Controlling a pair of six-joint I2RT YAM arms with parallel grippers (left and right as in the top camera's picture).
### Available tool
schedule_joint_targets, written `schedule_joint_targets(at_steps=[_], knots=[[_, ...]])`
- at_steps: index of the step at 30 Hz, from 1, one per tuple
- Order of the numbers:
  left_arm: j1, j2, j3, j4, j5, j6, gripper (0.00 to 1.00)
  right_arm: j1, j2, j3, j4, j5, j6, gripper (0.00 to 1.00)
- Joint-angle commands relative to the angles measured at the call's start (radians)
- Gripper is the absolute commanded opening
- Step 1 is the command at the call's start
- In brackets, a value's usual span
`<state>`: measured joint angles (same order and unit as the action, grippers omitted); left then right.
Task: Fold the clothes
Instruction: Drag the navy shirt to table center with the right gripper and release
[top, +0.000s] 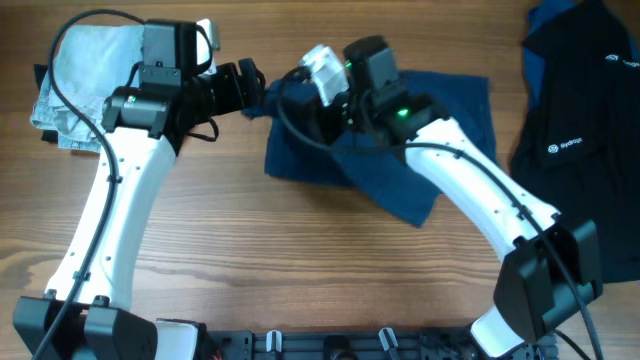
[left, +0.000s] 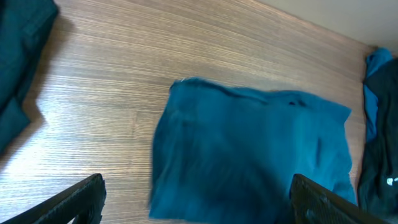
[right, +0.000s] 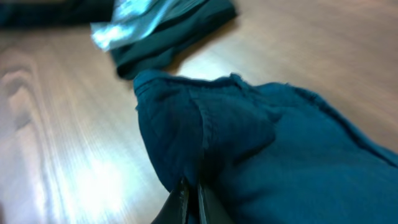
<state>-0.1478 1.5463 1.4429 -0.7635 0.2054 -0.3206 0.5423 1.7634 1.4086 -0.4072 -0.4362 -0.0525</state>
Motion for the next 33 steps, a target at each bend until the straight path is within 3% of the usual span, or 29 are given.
schedule_joint_targets(at_steps=[1,9,13,17,22,23,24,25,28,31,33], knots=[[0.036,-0.013,-0.003,-0.019,-0.010,0.002,0.95,0.080,-0.024,-0.001,-0.035,-0.006,0.037,0.04],[0.113,-0.050,-0.003,-0.050,-0.010,0.002,0.95,0.136,-0.024,-0.001,-0.100,0.002,0.105,0.04],[0.127,-0.058,-0.003,-0.045,-0.010,0.002,0.96,0.103,-0.024,-0.001,-0.024,0.119,0.064,0.04],[0.127,-0.058,-0.003,-0.043,-0.009,0.002,0.97,0.052,-0.010,-0.001,0.201,0.230,-0.043,0.04],[0.126,-0.058,-0.003,-0.056,-0.009,0.002,0.97,-0.017,0.180,-0.001,0.673,0.328,-0.082,0.05],[0.126,-0.058,-0.003,-0.059,-0.009,0.002,0.97,-0.033,0.241,-0.001,0.781,0.349,-0.075,0.44],[0.126,-0.058,-0.003,-0.061,-0.009,0.002,0.96,-0.041,0.273,-0.001,0.835,0.353,-0.069,1.00],[0.126,-0.058,-0.003,-0.066,-0.009,0.002,0.97,-0.062,0.328,0.000,0.916,0.360,-0.019,1.00],[0.126,-0.058,-0.003,-0.076,-0.009,0.002,0.97,-0.098,0.310,0.000,0.869,0.361,0.063,1.00],[0.126,-0.058,-0.003,-0.072,-0.009,0.002,0.97,-0.122,0.203,0.000,0.709,0.323,0.077,1.00],[0.126,-0.058,-0.003,-0.071,-0.009,0.002,0.97,-0.123,0.118,0.000,0.560,0.323,-0.005,1.00]])
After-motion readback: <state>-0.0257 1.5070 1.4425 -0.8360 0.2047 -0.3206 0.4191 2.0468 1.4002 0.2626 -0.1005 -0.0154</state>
